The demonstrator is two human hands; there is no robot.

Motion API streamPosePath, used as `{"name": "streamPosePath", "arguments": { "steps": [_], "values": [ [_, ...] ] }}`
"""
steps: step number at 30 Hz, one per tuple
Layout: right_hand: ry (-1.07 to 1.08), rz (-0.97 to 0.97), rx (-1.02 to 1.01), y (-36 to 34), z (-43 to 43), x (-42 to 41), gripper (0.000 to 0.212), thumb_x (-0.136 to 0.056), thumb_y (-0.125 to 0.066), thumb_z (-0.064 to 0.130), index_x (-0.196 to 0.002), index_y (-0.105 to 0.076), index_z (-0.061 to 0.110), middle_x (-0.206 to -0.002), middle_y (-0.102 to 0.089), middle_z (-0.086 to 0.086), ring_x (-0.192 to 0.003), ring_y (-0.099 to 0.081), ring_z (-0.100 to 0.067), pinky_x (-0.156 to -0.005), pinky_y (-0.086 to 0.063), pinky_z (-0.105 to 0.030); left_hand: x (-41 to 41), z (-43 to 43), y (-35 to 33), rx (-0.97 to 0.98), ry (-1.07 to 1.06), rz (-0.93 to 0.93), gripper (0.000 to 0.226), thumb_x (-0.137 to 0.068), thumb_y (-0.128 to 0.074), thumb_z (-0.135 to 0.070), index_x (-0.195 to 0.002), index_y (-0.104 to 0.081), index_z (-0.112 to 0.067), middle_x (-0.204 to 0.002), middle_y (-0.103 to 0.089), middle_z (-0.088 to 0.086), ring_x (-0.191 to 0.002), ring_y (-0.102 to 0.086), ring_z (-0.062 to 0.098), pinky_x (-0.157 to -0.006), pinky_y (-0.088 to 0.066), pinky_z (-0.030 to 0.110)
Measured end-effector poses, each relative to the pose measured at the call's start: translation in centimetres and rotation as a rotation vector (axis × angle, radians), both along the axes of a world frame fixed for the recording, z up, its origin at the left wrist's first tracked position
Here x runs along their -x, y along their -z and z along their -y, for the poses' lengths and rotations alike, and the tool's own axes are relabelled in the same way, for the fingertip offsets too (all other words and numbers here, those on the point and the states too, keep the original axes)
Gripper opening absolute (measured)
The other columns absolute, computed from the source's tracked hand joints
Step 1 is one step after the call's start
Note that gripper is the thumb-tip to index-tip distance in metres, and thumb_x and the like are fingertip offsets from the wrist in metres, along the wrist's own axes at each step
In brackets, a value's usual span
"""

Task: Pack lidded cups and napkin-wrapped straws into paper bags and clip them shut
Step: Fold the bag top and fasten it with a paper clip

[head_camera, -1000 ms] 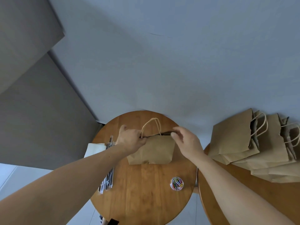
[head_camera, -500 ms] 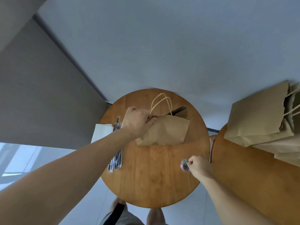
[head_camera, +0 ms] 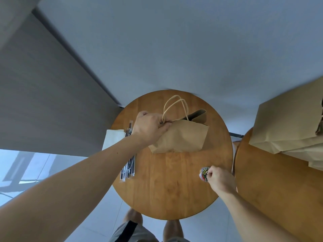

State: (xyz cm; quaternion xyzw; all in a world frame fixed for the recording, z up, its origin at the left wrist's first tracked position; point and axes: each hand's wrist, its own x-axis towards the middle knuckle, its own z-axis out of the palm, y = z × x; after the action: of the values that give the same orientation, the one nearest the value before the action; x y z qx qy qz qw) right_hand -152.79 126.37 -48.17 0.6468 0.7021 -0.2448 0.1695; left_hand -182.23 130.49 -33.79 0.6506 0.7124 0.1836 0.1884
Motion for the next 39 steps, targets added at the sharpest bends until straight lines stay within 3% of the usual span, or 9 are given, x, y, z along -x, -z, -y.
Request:
{"name": "streamPosePath", "arguments": {
  "steps": [6, 10, 14, 16, 20, 25, 31, 34, 39],
  "values": [
    [0.112, -0.229, -0.062, -1.5, -0.4, -0.3, 0.004, -0.088, -0.062, 0.024, -0.088, -0.061, 0.02, -0.089, -0.068, 0.002, -0.079, -0.066, -0.019, -0.065, -0.054, -0.033, 0.1, 0.0, -0.4, 0.083, -0.007, -0.027, 0.033, -0.095, -0.06, -0.035, -0.069, -0.045, -0.048, -0.055, -0.041, -0.028, -0.056, -0.04, -0.007, -0.1, -0.034, 0.036],
    [0.135, -0.406, -0.139, -4.2, -1.4, 0.7, 0.021, -0.083, -0.069, 0.018, -0.076, -0.053, 0.03, -0.077, -0.068, 0.012, -0.065, -0.06, -0.003, -0.053, -0.042, -0.016, 0.0, -0.2, -0.5, 0.105, -0.016, -0.063, 0.046, -0.094, -0.061, -0.036, -0.056, -0.036, -0.043, -0.05, -0.038, -0.024, -0.052, -0.036, -0.007, -0.096, -0.038, 0.039],
    [0.068, -0.612, -0.286, -9.1, -2.8, 3.6, 0.012, -0.087, -0.069, 0.018, -0.083, -0.064, 0.028, -0.08, -0.064, 0.017, -0.076, -0.062, -0.002, -0.067, -0.051, -0.02, -0.1, -0.4, -0.8, 0.19, -0.056, -0.126, 0.038, -0.095, -0.052, -0.047, -0.058, -0.045, -0.04, -0.048, -0.045, -0.016, -0.056, -0.039, 0.001, -0.105, -0.029, 0.034],
    [0.083, -0.736, -0.328, -12.0, -3.5, 5.5, 0.01, -0.089, -0.069, 0.02, -0.087, -0.066, 0.03, -0.086, -0.064, 0.018, -0.083, -0.061, 0.0, -0.071, -0.048, -0.012, -0.1, -0.4, -1.0, 0.211, -0.063, -0.186, 0.036, -0.094, -0.048, -0.047, -0.06, -0.054, -0.036, -0.051, -0.048, -0.014, -0.058, -0.045, 0.005, -0.109, -0.025, 0.038],
    [0.002, -0.874, -0.332, -16.2, -4.8, 8.6, 0.007, -0.09, -0.07, 0.021, -0.088, -0.068, 0.028, -0.103, -0.063, 0.021, -0.084, -0.062, 0.003, -0.069, -0.046, -0.007, -0.3, -0.1, -1.2, 0.194, -0.026, -0.308, 0.022, -0.089, -0.049, -0.046, -0.091, -0.069, -0.035, -0.08, -0.061, -0.013, -0.085, -0.056, 0.012, -0.111, -0.02, 0.042],
    [-0.036, -0.893, -0.422, -17.7, -6.4, 10.9, 0.007, -0.087, -0.074, 0.017, -0.092, -0.077, 0.015, -0.08, -0.073, 0.01, -0.072, -0.064, -0.001, -0.064, -0.045, -0.006, -0.4, 0.7, -1.1, 0.133, -0.037, -0.173, 0.018, -0.092, -0.054, -0.036, -0.094, -0.071, -0.032, -0.087, -0.07, -0.011, -0.085, -0.063, 0.011, -0.11, -0.024, 0.036],
    [-0.216, -0.843, -0.464, -17.1, -8.0, 11.9, 0.022, -0.09, -0.07, 0.012, -0.112, -0.074, 0.01, -0.095, -0.073, -0.001, -0.085, -0.068, -0.014, -0.079, -0.046, -0.008, 0.0, 0.9, -0.8, 0.05, -0.026, -0.078, 0.018, -0.097, -0.053, -0.038, -0.095, -0.07, -0.033, -0.083, -0.068, -0.014, -0.082, -0.062, 0.009, -0.104, -0.027, 0.035],
    [-0.16, -0.787, -0.306, -16.9, -9.0, 11.9, 0.034, -0.09, -0.071, 0.023, -0.123, -0.066, 0.022, -0.093, -0.071, 0.009, -0.082, -0.065, -0.004, -0.074, -0.041, -0.001, 0.2, 0.8, -0.6, 0.025, -0.006, -0.097, 0.02, -0.098, -0.052, -0.039, -0.092, -0.069, -0.032, -0.081, -0.064, -0.014, -0.083, -0.06, 0.012, -0.102, -0.029, 0.036],
    [-0.061, -0.798, -0.293, -16.5, -10.0, 12.1, 0.016, -0.083, -0.078, 0.026, -0.097, -0.071, 0.022, -0.08, -0.07, 0.013, -0.075, -0.067, -0.003, -0.076, -0.056, -0.026, 0.4, 0.4, -0.3, 0.009, 0.001, -0.081, 0.018, -0.098, -0.05, -0.036, -0.096, -0.067, -0.033, -0.083, -0.069, -0.012, -0.084, -0.062, 0.012, -0.106, -0.027, 0.037]
  ]
}}
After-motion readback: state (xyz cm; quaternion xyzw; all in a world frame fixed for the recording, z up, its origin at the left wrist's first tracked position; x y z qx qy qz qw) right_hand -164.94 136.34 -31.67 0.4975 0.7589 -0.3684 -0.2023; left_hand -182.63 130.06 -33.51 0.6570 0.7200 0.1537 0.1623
